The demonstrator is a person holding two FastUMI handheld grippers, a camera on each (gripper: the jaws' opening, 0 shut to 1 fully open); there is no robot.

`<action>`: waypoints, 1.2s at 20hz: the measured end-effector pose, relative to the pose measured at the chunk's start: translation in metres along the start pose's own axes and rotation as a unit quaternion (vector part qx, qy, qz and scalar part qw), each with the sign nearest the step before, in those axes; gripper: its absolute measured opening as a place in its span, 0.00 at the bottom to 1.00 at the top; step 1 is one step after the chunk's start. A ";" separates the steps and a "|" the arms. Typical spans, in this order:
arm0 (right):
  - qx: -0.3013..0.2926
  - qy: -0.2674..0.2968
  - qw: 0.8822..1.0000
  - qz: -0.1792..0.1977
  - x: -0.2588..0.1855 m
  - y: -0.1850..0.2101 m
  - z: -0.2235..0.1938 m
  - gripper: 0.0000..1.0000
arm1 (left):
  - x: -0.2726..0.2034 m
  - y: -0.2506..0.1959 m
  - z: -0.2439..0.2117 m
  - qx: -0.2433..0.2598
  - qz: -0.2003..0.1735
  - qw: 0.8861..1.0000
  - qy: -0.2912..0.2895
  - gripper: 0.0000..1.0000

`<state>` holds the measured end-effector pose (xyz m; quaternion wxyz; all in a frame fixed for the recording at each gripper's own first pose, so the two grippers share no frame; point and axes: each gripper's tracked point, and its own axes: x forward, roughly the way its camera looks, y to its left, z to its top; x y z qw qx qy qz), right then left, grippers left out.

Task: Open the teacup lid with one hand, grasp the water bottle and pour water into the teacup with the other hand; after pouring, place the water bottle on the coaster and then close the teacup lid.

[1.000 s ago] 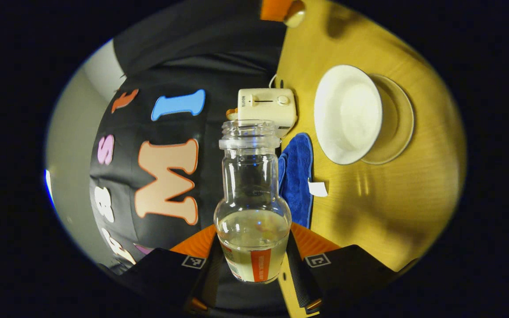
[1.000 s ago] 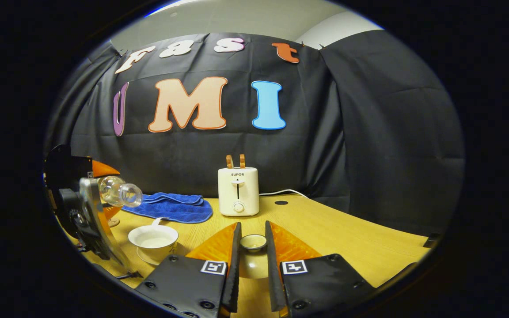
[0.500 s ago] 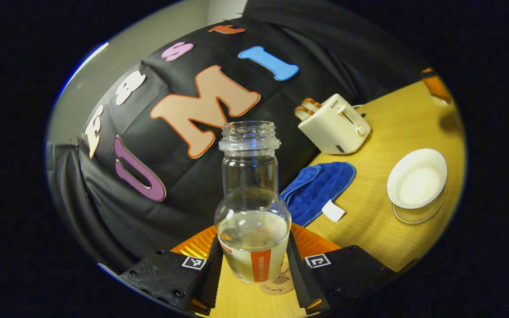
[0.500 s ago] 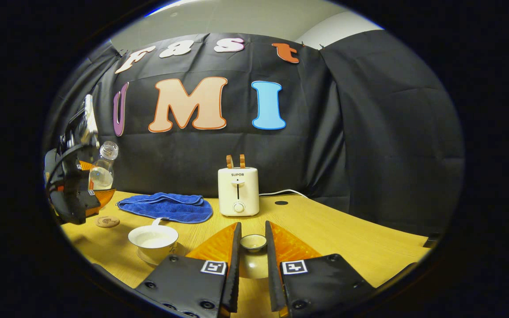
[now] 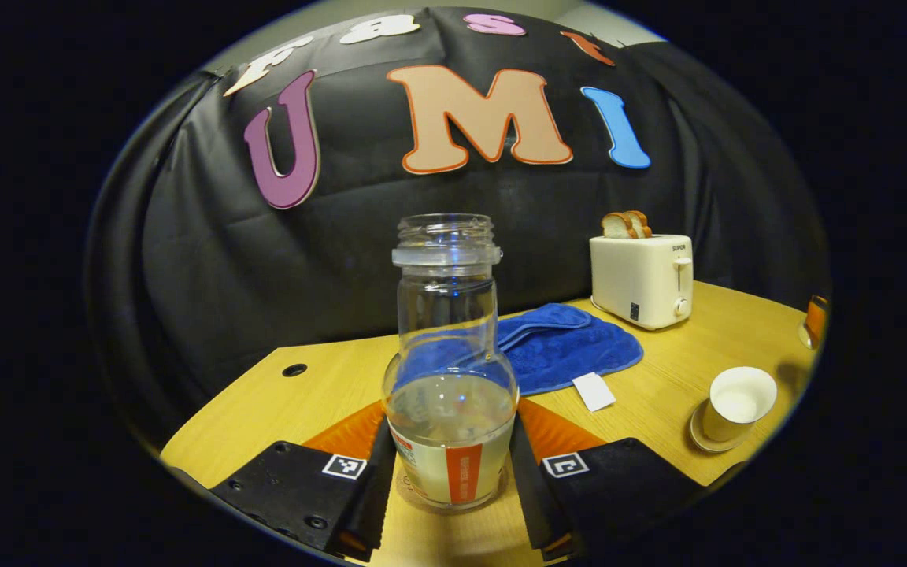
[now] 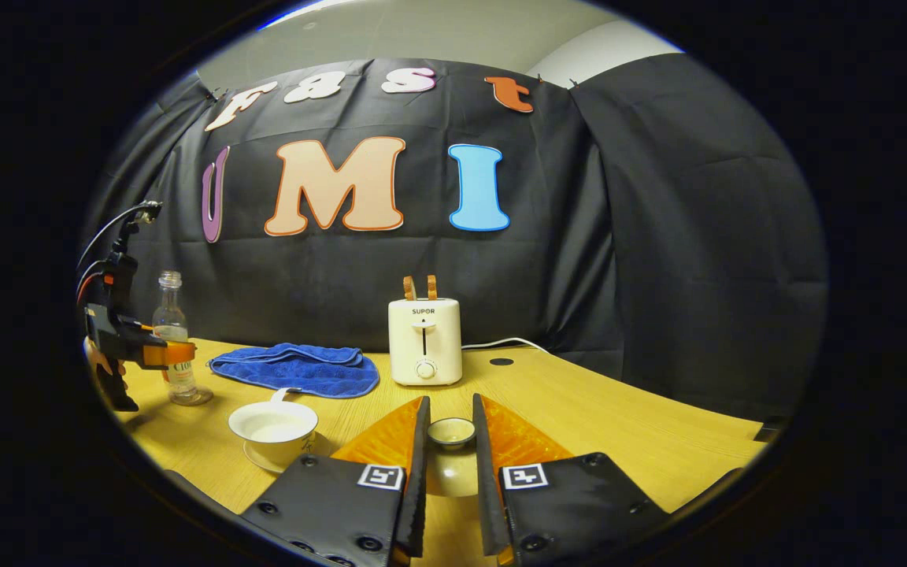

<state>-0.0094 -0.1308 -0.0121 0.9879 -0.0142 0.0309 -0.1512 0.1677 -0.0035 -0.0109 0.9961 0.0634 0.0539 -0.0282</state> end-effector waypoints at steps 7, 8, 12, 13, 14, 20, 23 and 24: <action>0.000 0.000 1.000 0.000 0.000 0.000 0.000 0.32 | 0.004 0.012 -0.010 -0.053 0.003 0.999 0.011 0.66; 0.000 -0.001 1.000 0.000 0.000 0.000 0.000 0.31 | 0.004 0.013 -0.010 -0.058 0.004 0.998 0.008 0.66; 0.000 -0.001 1.000 0.000 0.000 0.000 0.000 0.31 | 0.004 0.012 -0.009 -0.062 0.001 0.998 0.007 0.67; 0.000 -0.001 1.000 0.000 0.001 0.000 -0.001 0.31 | 0.004 0.012 -0.010 -0.063 0.002 0.998 0.007 0.69; 0.000 -0.001 1.000 0.000 0.001 0.000 0.000 0.31 | 0.004 0.012 -0.010 -0.065 0.002 0.998 0.007 0.69; 0.000 -0.001 1.000 0.001 0.001 0.000 0.000 0.31 | 0.007 0.010 -0.024 -0.066 0.001 0.997 0.028 0.73; 0.001 -0.001 1.000 0.001 0.001 0.000 0.000 0.32 | 0.005 0.012 -0.024 -0.072 0.012 0.997 0.018 0.82; 0.001 -0.001 1.000 0.001 0.002 0.000 -0.001 0.31 | 0.005 0.014 -0.024 -0.071 0.017 0.997 0.016 0.83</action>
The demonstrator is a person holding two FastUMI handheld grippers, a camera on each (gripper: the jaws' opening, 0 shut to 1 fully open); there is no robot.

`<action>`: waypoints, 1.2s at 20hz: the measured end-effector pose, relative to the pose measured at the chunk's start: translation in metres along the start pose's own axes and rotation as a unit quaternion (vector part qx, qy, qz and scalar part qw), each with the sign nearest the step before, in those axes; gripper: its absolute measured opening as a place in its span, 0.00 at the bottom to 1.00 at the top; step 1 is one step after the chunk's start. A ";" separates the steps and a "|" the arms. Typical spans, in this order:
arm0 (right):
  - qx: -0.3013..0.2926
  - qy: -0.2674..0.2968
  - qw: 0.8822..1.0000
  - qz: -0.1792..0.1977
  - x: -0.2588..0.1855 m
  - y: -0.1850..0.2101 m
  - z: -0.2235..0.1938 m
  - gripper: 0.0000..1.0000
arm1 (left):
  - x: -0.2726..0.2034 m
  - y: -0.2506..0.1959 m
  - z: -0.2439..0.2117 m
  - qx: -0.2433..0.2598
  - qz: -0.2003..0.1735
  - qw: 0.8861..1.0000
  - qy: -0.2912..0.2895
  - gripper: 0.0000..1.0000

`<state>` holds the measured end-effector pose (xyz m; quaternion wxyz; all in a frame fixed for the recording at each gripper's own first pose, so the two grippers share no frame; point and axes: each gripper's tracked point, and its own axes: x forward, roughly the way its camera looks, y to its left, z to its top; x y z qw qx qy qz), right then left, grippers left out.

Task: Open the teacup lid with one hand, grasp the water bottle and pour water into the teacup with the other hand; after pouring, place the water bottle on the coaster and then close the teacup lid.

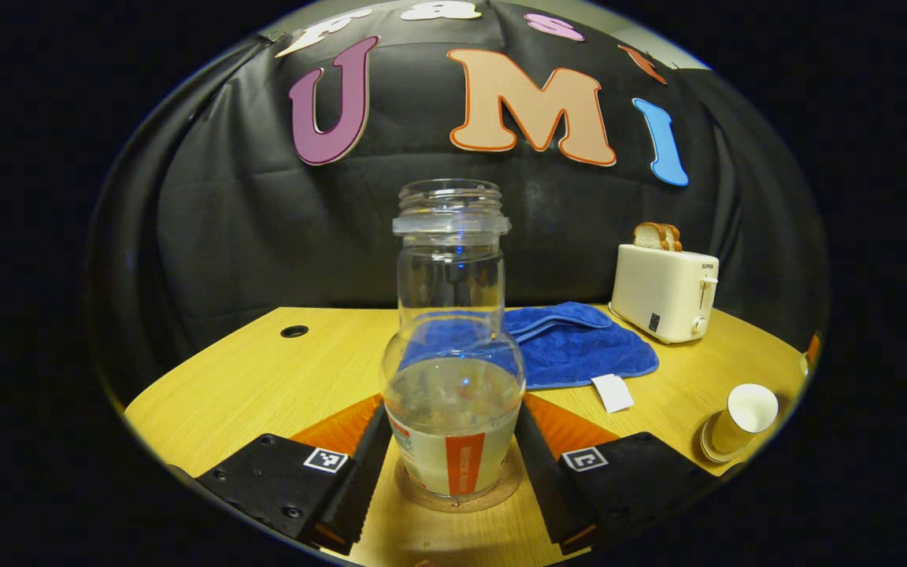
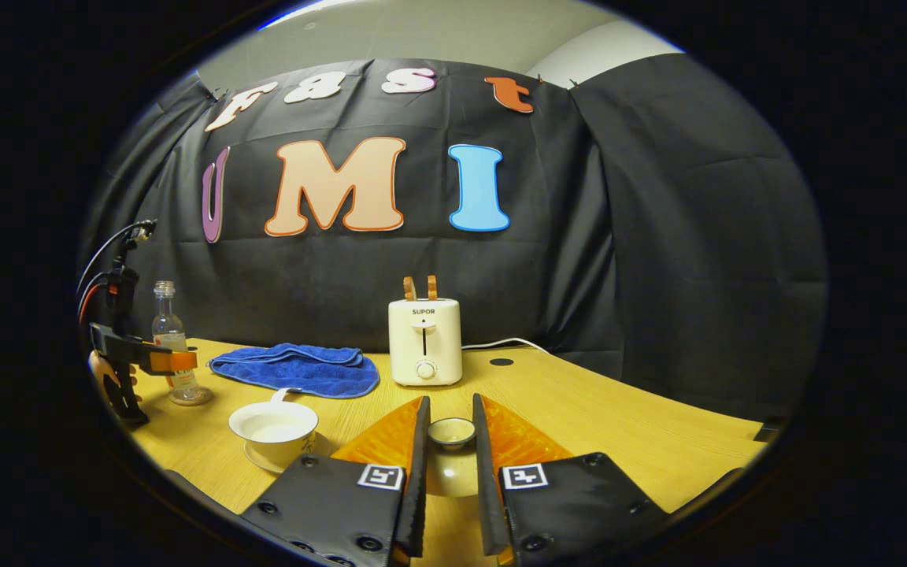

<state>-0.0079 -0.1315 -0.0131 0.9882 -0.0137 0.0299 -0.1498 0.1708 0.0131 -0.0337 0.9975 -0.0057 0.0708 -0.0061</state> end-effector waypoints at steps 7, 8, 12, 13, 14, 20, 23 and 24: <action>0.000 0.000 1.000 0.002 -0.001 0.001 -0.001 0.31 | -0.012 -0.002 0.009 0.017 0.012 0.999 -0.034 0.96; 0.000 0.000 1.000 0.002 -0.001 0.001 0.000 0.31 | -0.016 -0.002 0.010 0.020 0.017 0.999 -0.038 0.95; 0.000 0.000 1.000 0.008 0.000 0.003 0.000 0.31 | -0.039 0.007 0.014 0.003 0.046 0.997 -0.065 0.95; 0.000 0.000 1.000 0.010 -0.001 0.004 0.001 0.31 | -0.047 0.008 0.013 0.001 0.049 0.996 -0.070 0.95; 0.000 0.001 1.000 0.014 -0.001 0.005 0.000 0.31 | -0.054 0.009 0.015 0.003 0.052 0.995 -0.080 0.95; 0.001 0.003 0.999 0.045 0.002 0.019 -0.001 0.31 | -0.085 0.010 0.018 0.018 0.060 0.992 -0.110 0.94; 0.003 0.005 0.997 0.073 0.007 0.038 -0.002 0.31 | -0.092 0.016 0.017 -0.006 0.072 0.991 -0.114 0.94; 0.003 0.007 0.995 0.095 0.009 0.051 -0.004 0.30 | -0.095 0.017 0.017 -0.003 0.077 0.991 -0.111 0.95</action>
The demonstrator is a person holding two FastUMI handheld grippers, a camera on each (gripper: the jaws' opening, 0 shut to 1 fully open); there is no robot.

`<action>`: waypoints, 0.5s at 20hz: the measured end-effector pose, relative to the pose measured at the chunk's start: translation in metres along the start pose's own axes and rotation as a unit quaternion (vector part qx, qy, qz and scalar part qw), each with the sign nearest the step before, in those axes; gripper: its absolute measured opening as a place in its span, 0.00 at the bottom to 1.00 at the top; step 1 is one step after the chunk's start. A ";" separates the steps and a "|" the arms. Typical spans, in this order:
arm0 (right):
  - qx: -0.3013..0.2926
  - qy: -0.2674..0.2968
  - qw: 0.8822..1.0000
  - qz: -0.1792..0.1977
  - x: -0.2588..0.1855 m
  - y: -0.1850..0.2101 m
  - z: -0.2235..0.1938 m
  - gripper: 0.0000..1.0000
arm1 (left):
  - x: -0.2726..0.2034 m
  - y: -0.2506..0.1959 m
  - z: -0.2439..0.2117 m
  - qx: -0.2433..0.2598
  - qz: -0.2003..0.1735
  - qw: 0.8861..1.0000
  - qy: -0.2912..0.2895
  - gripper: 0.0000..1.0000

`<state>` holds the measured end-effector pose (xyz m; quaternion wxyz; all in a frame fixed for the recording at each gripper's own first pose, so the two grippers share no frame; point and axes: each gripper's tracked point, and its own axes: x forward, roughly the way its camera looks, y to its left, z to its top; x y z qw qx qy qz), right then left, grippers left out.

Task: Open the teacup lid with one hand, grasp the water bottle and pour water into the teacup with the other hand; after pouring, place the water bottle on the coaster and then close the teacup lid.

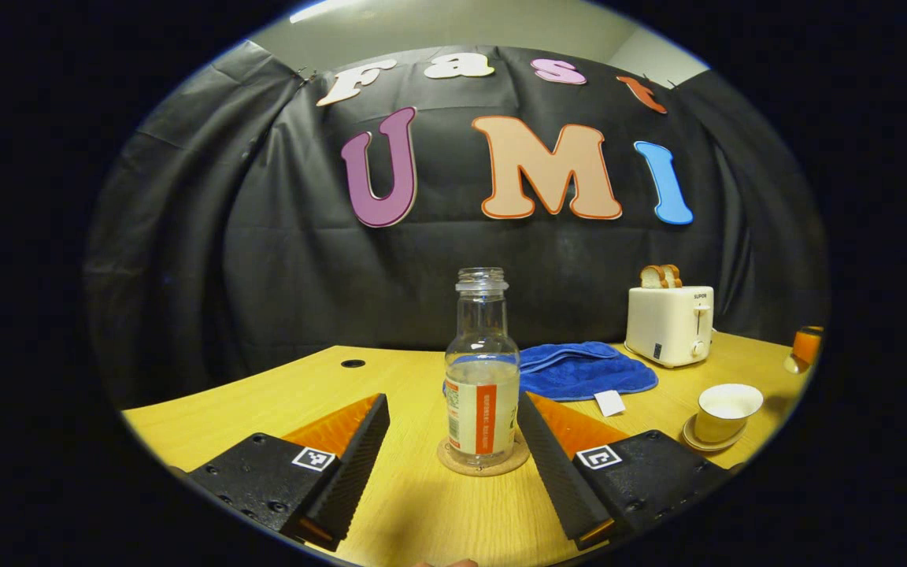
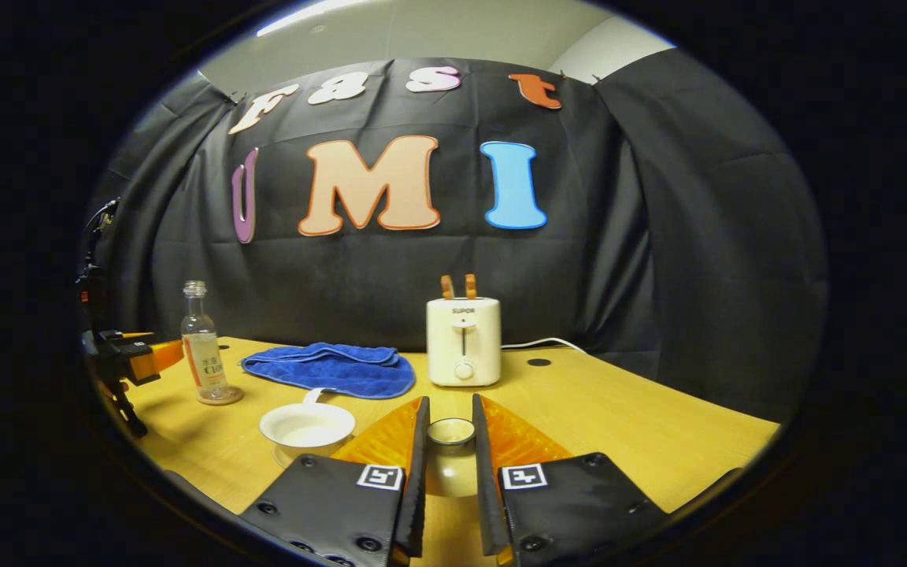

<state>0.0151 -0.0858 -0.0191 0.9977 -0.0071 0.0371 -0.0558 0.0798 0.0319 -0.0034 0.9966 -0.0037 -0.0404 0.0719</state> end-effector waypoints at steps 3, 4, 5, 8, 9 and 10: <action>0.002 0.004 0.998 0.062 0.015 0.038 -0.002 0.31 | -0.005 -0.002 -0.002 -0.002 -0.007 1.000 -0.001 0.95; 0.002 0.005 0.997 0.079 0.022 0.050 -0.003 0.29 | -0.007 -0.004 -0.002 -0.003 -0.012 1.000 -0.002 0.94; 0.003 0.004 0.996 0.095 0.026 0.061 -0.002 0.29 | -0.007 -0.005 -0.003 -0.003 -0.015 1.000 -0.002 0.95; 0.005 0.006 0.989 0.150 0.035 0.096 -0.004 0.31 | -0.008 -0.005 -0.002 -0.004 -0.019 1.000 -0.002 0.97; 0.004 0.009 0.987 0.162 0.037 0.103 -0.004 0.29 | -0.010 -0.005 -0.003 -0.004 -0.019 1.000 -0.003 0.95; 0.004 0.014 0.985 0.170 0.041 0.108 -0.006 0.29 | -0.010 -0.006 -0.002 -0.004 -0.020 1.000 -0.004 0.97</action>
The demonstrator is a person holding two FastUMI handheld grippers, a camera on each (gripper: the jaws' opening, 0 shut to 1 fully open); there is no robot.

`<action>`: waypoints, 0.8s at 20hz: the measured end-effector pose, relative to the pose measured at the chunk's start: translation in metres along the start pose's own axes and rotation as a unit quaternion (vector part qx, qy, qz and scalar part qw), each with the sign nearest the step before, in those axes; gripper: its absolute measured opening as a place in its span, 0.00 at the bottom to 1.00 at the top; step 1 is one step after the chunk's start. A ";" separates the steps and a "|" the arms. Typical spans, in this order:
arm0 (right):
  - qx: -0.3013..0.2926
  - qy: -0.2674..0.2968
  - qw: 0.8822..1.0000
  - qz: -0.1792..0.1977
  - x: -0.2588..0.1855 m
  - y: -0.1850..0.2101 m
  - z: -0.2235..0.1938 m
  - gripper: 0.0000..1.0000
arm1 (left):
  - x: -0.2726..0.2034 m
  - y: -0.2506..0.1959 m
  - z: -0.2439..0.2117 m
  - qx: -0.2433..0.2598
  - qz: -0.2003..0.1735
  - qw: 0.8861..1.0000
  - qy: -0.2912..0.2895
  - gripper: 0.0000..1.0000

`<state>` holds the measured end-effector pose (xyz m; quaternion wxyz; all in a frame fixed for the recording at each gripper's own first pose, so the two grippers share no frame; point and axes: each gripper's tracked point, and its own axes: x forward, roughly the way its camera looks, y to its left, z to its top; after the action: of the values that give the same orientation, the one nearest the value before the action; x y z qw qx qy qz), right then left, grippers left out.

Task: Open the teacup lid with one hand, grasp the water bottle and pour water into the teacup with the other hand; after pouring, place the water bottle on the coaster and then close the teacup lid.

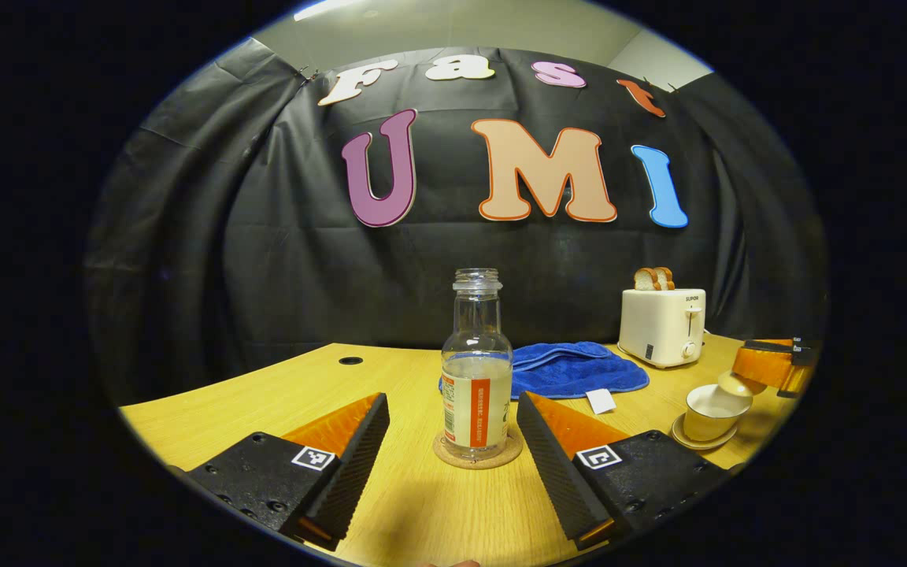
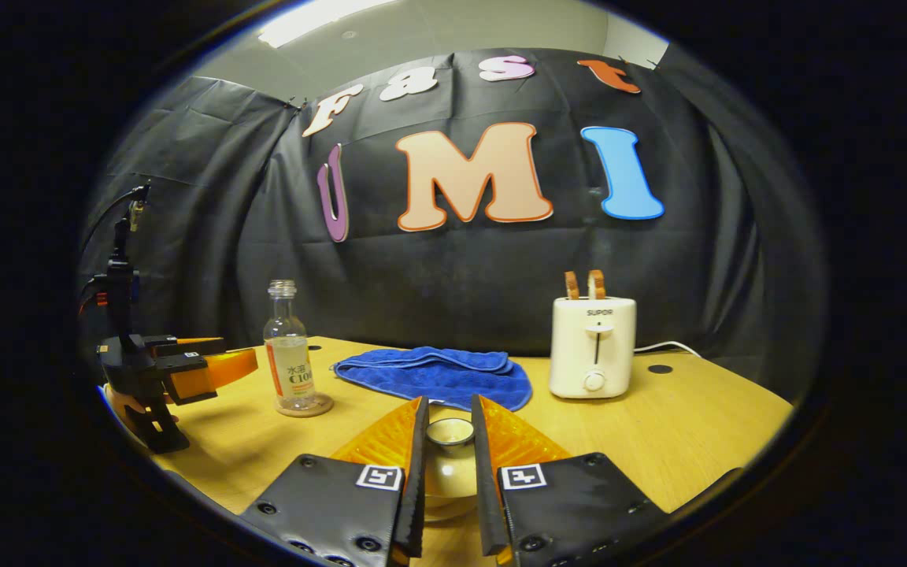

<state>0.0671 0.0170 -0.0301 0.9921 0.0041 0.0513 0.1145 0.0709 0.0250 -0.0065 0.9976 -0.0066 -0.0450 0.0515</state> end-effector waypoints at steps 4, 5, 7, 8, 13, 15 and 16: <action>-0.002 0.040 0.999 0.009 0.012 0.006 -0.013 0.33 | 0.001 -0.002 -0.001 0.000 -0.003 1.000 0.000 0.95; -0.003 0.048 0.999 0.015 0.013 0.009 -0.016 0.33 | 0.000 -0.001 -0.001 0.000 -0.003 1.000 0.000 0.95; -0.003 0.061 0.998 0.026 0.015 0.012 -0.019 0.31 | 0.001 -0.002 -0.001 0.000 -0.004 1.000 0.000 0.95; -0.004 0.063 0.998 0.031 0.015 0.015 -0.019 0.30 | 0.001 -0.002 -0.001 0.000 -0.005 1.000 0.000 0.95; 0.001 0.075 0.996 0.039 0.012 0.016 -0.024 0.30 | 0.001 -0.003 -0.001 0.000 -0.005 1.000 0.000 0.95; 0.003 0.080 0.996 0.042 0.011 0.018 -0.026 0.37 | 0.002 -0.003 -0.001 0.000 -0.006 1.000 -0.001 0.95; 0.001 0.080 0.996 0.046 0.010 0.020 -0.025 0.41 | 0.001 -0.003 -0.002 0.000 -0.006 1.000 -0.001 0.95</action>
<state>0.0694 0.0385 -0.0557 0.9785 -0.0016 0.1305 0.1594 0.0724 0.0222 -0.0082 0.9979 -0.0065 -0.0457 0.0459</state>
